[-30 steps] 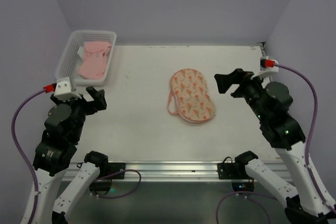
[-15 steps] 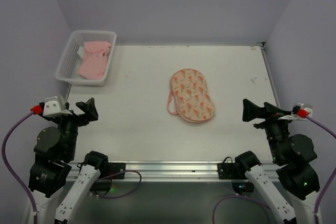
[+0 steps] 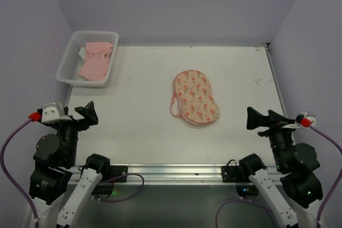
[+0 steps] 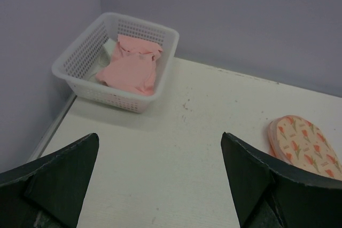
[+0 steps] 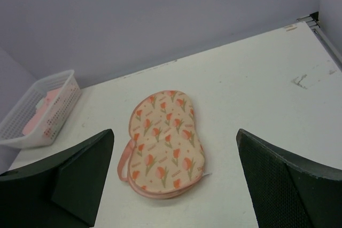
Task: Unzip the laundry bag and remove the bra
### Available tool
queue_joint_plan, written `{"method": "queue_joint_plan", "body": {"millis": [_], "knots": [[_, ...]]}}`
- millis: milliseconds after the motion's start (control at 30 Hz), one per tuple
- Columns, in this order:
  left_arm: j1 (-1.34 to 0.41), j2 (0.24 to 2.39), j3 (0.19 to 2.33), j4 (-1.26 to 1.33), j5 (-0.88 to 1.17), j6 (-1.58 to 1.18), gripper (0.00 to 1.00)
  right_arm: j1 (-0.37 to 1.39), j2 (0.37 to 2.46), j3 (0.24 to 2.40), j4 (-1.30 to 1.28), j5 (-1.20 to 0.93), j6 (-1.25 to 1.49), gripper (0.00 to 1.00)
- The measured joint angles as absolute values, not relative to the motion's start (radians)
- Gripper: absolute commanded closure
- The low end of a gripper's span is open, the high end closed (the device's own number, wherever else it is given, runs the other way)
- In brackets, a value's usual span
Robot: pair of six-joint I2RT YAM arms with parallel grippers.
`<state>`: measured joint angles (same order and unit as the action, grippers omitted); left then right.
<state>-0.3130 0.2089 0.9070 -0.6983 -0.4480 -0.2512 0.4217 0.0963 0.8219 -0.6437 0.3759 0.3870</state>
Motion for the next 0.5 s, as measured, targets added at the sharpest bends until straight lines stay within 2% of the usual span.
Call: {"method": "queue_joint_plan", "body": {"millis": [500], "knots": [[-0.313,0.199,0.907,-0.699,-0.459,-0.267,0.0,0.422,0.098,0.809,-0.611,0.364,0.365,0.01]]}}
